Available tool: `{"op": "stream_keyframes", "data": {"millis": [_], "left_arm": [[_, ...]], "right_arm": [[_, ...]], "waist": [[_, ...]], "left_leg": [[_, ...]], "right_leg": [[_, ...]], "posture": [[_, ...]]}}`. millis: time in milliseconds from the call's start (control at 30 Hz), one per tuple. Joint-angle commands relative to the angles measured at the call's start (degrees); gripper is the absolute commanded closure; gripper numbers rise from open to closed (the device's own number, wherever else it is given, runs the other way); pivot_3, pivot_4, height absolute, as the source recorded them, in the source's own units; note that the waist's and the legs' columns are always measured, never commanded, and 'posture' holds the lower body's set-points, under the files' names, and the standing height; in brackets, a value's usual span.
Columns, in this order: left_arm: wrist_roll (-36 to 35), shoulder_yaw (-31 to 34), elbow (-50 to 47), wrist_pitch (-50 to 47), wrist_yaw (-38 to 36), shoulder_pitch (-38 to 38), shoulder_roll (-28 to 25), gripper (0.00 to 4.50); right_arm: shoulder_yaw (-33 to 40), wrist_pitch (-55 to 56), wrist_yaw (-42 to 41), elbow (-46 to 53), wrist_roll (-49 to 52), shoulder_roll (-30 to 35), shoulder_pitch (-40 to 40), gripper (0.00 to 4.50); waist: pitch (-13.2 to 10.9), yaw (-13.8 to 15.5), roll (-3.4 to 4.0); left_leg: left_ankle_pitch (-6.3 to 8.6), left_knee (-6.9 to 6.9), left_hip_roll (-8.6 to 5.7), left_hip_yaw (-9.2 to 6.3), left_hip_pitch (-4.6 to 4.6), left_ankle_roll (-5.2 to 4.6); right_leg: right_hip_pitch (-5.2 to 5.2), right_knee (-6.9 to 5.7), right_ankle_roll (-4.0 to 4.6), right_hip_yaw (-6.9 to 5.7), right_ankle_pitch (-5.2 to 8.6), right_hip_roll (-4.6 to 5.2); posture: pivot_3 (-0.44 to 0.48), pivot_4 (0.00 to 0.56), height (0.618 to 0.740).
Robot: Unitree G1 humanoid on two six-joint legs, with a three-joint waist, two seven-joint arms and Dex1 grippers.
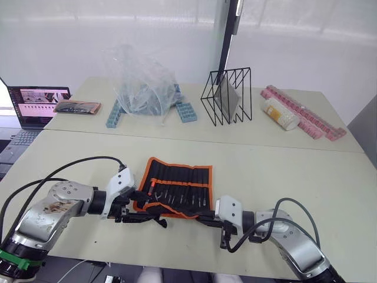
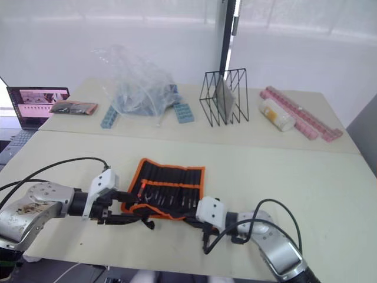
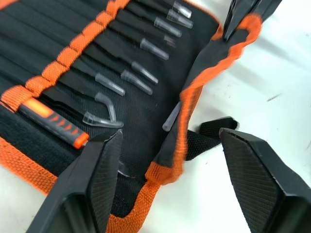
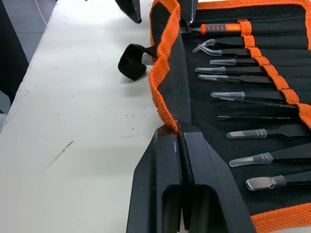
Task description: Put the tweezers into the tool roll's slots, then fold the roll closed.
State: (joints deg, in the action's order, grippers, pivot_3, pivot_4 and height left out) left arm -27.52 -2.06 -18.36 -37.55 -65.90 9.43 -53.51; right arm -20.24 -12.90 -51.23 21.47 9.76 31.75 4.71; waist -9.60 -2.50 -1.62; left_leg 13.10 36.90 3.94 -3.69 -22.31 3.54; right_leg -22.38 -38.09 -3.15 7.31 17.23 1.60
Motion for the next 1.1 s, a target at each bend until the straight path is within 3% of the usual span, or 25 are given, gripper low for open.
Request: {"op": "stream_keyframes", "data": {"millis": [33, 133, 167, 300, 767, 1100], "left_arm": [[0.0, 0.2, -0.4, 1.5, 0.0, 0.1, 0.5, 1.28], [0.5, 0.0, 0.4, 1.9, 0.4, 0.4, 1.2, 1.28], [0.7, -0.1, 1.0, 2.1, 0.8, 0.8, 1.7, 1.82], [2.1, -0.7, 3.3, 2.8, 2.0, 2.7, 2.9, 3.07], [4.3, 0.7, 6.8, 6.0, 2.8, 3.9, 3.3, 3.07], [-3.6, 6.9, 3.0, 5.6, -2.5, 1.7, 2.5, 3.07]], "right_arm": [[0.6, 1.1, -0.3, 0.6, 0.3, -0.2, 0.6, 4.5], [0.6, 0.8, -0.2, 0.6, 0.5, -0.3, 0.7, 4.5], [0.7, 0.4, -0.1, 0.6, 0.8, -0.4, 0.7, 4.5], [1.1, -4.2, 1.8, 0.0, 1.0, -1.5, 1.5, 4.5], [1.0, -16.1, 8.0, -2.7, -0.4, -4.6, 4.4, 4.5], [1.1, -18.2, 8.7, -1.9, -0.7, -4.0, 3.9, 4.5]], "waist": [[0.0, 0.0, 0.0], [0.0, 0.0, 0.0], [0.0, 0.0, 0.0], [0.0, 0.0, -0.01], [0.0, -0.1, -0.01], [0.0, -0.1, -0.01]], "left_leg": [[0.0, 0.0, 0.0, 0.0, 0.0, 0.0], [0.0, 0.0, 0.0, 0.0, 0.0, 0.0], [0.0, 0.0, 0.0, 0.0, 0.0, 0.0], [0.0, 0.0, 0.0, 0.0, 0.0, 0.0], [0.0, 0.0, 0.0, -0.01, 0.04, 0.0], [0.0, 0.0, 0.01, -0.01, 0.03, 0.0]], "right_leg": [[0.0, 0.0, 0.0, 0.0, 0.0, 0.0], [0.0, 0.0, 0.0, 0.0, 0.0, 0.0], [0.0, 0.0, 0.0, 0.0, 0.0, 0.0], [0.0, -0.01, 0.01, -0.01, 0.0, -0.01], [0.02, -0.02, 0.01, 0.0, -0.01, -0.01], [0.01, -0.01, 0.01, 0.0, -0.01, 0.0]], "posture": [[0.0, 0.15, 0.72], [0.0, 0.15, 0.72], [0.0, 0.15, 0.72], [0.0, 0.15, 0.72], [0.0, 0.15, 0.72], [0.0, 0.15, 0.72]]}}
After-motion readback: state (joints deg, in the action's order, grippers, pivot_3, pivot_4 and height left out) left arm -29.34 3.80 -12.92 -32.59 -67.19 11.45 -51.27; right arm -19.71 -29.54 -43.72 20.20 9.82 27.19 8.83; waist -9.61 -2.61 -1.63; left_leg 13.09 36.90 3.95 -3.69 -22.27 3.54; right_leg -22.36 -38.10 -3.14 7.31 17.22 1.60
